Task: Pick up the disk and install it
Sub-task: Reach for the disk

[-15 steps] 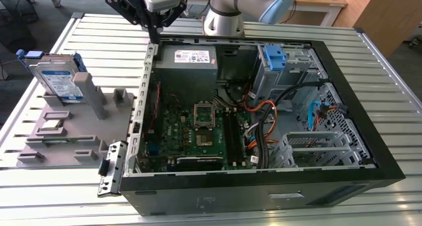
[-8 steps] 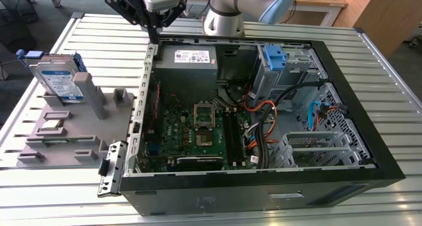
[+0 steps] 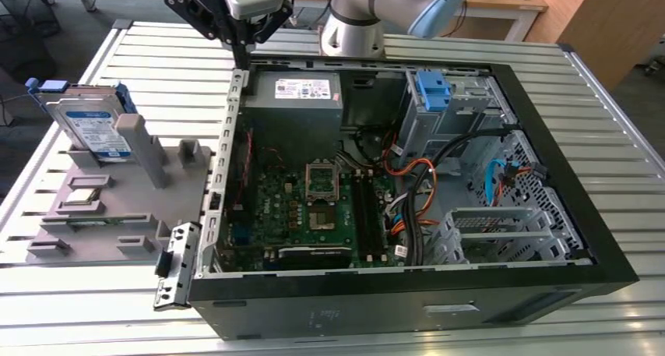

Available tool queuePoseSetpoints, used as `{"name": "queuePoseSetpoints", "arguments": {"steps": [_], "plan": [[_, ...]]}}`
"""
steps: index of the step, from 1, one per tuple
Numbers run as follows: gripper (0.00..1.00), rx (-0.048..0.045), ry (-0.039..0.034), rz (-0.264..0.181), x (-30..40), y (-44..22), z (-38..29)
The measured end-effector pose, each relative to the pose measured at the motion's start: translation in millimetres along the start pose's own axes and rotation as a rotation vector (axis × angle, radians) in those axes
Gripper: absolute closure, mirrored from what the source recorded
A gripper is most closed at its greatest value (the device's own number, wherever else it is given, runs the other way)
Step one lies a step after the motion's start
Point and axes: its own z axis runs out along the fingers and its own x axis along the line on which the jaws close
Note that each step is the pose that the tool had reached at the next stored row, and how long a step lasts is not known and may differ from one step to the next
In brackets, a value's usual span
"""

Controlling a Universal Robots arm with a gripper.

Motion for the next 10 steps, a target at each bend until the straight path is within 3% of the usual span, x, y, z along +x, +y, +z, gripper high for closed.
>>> {"name": "queuePoseSetpoints", "arguments": {"steps": [10], "plan": [[0.89,0.0021,-0.0003,0.000,2.2,-0.2,0.5]]}}
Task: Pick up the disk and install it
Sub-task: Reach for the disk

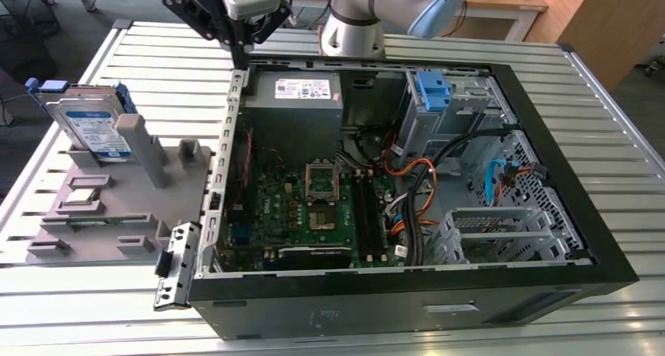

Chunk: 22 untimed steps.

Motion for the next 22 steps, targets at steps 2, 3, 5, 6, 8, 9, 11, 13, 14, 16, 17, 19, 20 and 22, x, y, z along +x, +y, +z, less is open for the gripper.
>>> {"name": "queuePoseSetpoints", "arguments": {"steps": [2,3,5,6,8,9,11,13,14,16,17,19,20,22], "plan": [[0.89,0.0004,0.0001,0.000,1.4,-0.1,0.1],[0.89,0.0005,0.0000,0.000,2.1,-0.2,0.2],[0.89,0.0008,0.0000,0.000,3.6,-0.3,0.3],[0.89,0.0011,0.0000,0.000,4.3,-0.4,0.3],[0.89,0.0017,-0.0001,0.000,5.8,-0.5,0.4],[0.89,0.0018,-0.0001,0.000,6.2,-0.4,0.4],[0.89,0.0025,0.0000,0.000,6.3,-0.5,0.3],[0.89,0.0028,0.0000,0.000,6.3,-0.5,0.3],[0.89,0.0033,-0.0001,0.000,6.4,-0.5,0.3],[0.89,0.0044,0.0001,0.000,6.4,-0.6,0.6],[0.89,0.0055,0.0007,0.000,6.3,-0.5,0.6],[0.89,0.0093,0.0038,0.000,6.4,-0.5,0.8],[0.89,0.0108,0.0065,0.001,6.4,-0.5,0.9],[0.89,0.0123,0.0129,0.001,6.4,-0.6,1.2]]}}
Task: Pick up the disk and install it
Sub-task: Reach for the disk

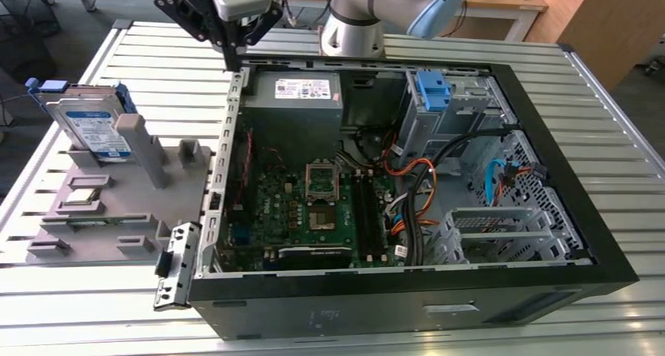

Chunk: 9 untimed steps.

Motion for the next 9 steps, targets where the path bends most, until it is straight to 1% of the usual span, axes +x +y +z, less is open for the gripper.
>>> {"name": "queuePoseSetpoints", "arguments": {"steps": [1,2,9], "plan": [[0.89,0.0006,0.0030,0.000,0.0,0.0,0.1],[0.89,0.0009,0.0043,0.000,0.0,0.0,0.1],[0.89,0.0014,0.0045,0.000,0.5,-0.1,0.1]]}}
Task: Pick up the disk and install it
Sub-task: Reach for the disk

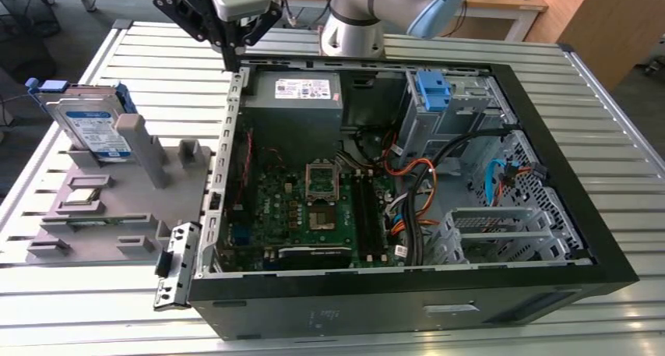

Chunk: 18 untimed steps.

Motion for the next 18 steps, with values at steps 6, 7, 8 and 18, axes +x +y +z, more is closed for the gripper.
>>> {"name": "queuePoseSetpoints", "arguments": {"steps": [6,7,8,18], "plan": [[0.89,0.0000,0.0000,0.000,6.7,-0.5,0.1],[0.89,-0.0001,-0.0001,0.000,8.0,-0.6,0.1],[0.89,-0.0001,0.0000,0.000,9.6,-0.6,0.1],[0.89,0.0000,0.0000,0.000,27.4,-1.9,0.3]]}}
